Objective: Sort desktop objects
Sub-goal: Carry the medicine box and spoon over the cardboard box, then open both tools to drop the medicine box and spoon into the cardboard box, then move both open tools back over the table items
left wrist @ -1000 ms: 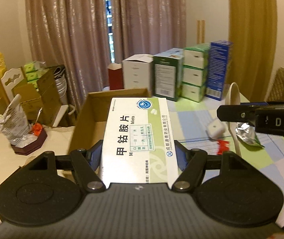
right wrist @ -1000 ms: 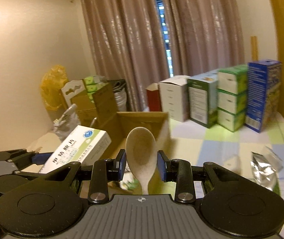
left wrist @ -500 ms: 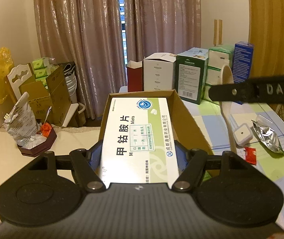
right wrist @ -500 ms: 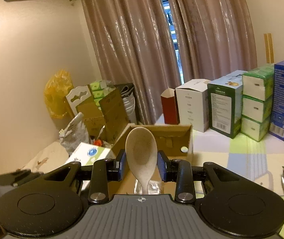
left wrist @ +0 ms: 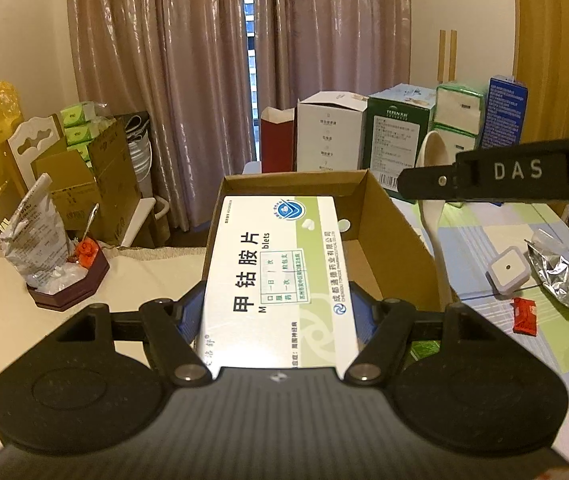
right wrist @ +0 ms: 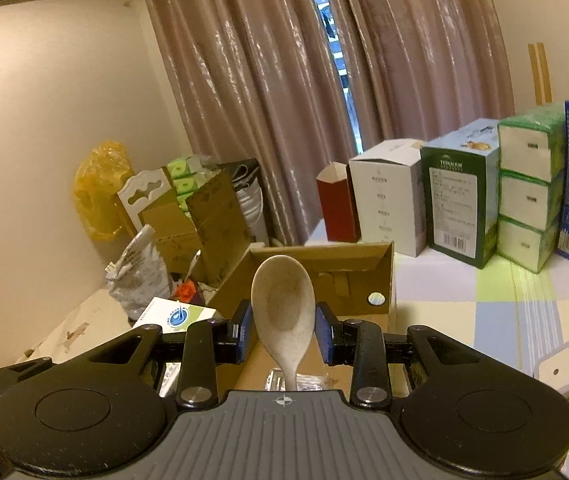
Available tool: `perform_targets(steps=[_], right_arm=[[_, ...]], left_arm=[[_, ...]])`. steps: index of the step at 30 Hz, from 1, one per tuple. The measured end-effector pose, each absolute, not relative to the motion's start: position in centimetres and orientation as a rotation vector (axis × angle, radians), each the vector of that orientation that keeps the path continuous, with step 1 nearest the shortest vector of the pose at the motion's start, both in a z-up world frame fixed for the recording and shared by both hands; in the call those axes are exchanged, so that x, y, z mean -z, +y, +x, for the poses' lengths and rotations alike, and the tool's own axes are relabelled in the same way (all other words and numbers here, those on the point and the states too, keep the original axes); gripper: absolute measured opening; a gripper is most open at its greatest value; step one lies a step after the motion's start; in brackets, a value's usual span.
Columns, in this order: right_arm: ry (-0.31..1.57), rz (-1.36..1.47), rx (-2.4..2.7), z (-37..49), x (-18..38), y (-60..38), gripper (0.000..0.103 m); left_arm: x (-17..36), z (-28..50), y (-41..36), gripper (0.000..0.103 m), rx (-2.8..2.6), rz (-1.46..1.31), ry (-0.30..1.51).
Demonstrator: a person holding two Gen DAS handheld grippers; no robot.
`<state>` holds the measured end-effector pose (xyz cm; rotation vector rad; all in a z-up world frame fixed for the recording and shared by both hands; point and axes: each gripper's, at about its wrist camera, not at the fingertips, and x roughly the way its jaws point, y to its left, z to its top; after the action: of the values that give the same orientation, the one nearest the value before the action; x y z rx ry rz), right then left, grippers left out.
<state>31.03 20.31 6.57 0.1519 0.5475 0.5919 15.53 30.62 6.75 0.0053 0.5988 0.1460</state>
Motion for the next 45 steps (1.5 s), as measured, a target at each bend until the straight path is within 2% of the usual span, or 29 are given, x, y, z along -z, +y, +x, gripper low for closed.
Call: perform_targets(steps=[19, 22, 24, 34, 45], right_arm=[[0.672, 0.195, -0.585, 33.3, -1.3, 21.0, 0.031], [0.686, 0.225, -0.592, 33.5, -1.0, 20.8, 0.037], [0.67, 0.228, -0.594, 33.3, -1.2, 20.5, 0.052], [0.622, 0.221, -0.571, 31.1, -3.5, 17.4, 0.058], [0.59, 0.185, -0.534, 25.1, -4.8, 12.4, 0.082]], left_arm=[[-3.2, 16.5, 32.6, 0.071, -0.149, -0.048, 0.622], [-3.5, 15.9, 32.4, 0.075, -0.146, -0.05, 0.611], [-3.7, 15.5, 32.2, 0.075, -0.147, -0.047, 0.604], [-4.9, 13.1, 31.0, 0.079, -0.16, -0.061, 0.59], [-6.5, 9.7, 27.2, 0.09, -0.163, -0.046, 0.599]])
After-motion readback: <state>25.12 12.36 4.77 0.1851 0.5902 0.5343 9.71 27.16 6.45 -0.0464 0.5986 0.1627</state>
